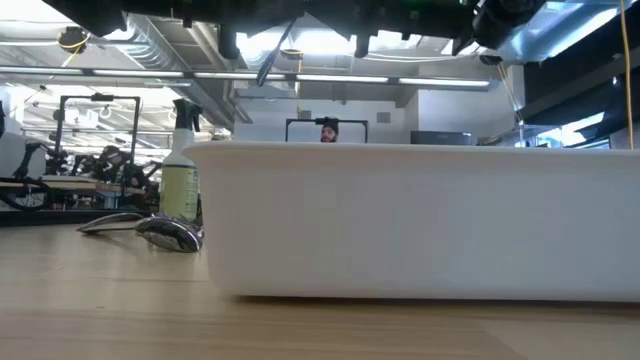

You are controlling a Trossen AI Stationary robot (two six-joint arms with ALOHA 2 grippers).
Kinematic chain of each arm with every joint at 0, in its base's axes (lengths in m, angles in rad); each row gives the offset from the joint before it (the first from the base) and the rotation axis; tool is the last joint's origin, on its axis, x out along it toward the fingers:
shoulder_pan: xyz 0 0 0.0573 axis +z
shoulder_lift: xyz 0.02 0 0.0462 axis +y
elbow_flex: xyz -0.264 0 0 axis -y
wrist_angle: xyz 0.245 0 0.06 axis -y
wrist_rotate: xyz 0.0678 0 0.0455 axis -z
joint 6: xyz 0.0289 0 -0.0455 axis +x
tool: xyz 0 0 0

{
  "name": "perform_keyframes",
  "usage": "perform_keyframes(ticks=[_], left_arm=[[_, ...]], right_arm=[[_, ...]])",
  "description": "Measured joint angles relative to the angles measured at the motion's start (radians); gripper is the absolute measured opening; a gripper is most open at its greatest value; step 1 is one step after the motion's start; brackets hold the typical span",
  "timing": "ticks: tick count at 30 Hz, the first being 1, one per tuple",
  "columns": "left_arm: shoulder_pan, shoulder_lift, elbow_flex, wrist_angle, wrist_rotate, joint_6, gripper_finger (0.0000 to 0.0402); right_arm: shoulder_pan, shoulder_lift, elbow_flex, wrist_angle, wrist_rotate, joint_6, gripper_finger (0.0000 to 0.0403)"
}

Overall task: Sort silverware
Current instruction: Put the black spoon into the white silverware tray

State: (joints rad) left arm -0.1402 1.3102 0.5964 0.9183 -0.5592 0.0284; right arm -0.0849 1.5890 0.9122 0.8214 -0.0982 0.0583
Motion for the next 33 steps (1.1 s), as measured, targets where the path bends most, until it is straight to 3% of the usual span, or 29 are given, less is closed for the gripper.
perform_keyframes(ticks=[14,26,33], left_arm=[[0.000,-0.001,0.000,-0.003,-0.001,0.003,0.0000],[0.004,0.000,0.000,-0.004,-0.002,0.007,0.0000],[0.004,0.000,0.000,-0.004,-0.005,0.010,0.0000]], right_arm=[[0.000,0.000,0.044,-0.087,0.001,-0.007,0.0123],[0.000,0.000,0.044,-0.113,0.008,0.008,0.0030],[0.000,0.000,0.044,-0.114,0.008,0.008,0.0004]])
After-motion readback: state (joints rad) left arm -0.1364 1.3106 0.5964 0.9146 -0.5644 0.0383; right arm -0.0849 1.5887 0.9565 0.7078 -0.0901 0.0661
